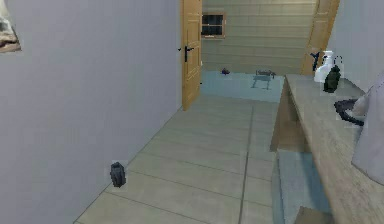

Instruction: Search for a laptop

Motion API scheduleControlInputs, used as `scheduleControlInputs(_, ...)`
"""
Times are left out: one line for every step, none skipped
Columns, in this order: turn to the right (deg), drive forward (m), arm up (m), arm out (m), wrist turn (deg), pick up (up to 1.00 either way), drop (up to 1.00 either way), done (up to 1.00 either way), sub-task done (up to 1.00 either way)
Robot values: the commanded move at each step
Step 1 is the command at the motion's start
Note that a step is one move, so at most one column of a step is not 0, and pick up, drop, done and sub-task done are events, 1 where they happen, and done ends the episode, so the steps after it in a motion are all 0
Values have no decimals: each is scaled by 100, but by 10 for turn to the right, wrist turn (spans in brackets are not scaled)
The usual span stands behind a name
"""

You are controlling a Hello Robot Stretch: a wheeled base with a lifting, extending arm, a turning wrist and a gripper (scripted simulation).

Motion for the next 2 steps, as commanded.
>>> scheduleControlInputs(0, 5, 0, 0, 0, 0, 0, 0, 0)
scheduleControlInputs(90, 0, 0, 0, 0, 0, 0, 0, 0)
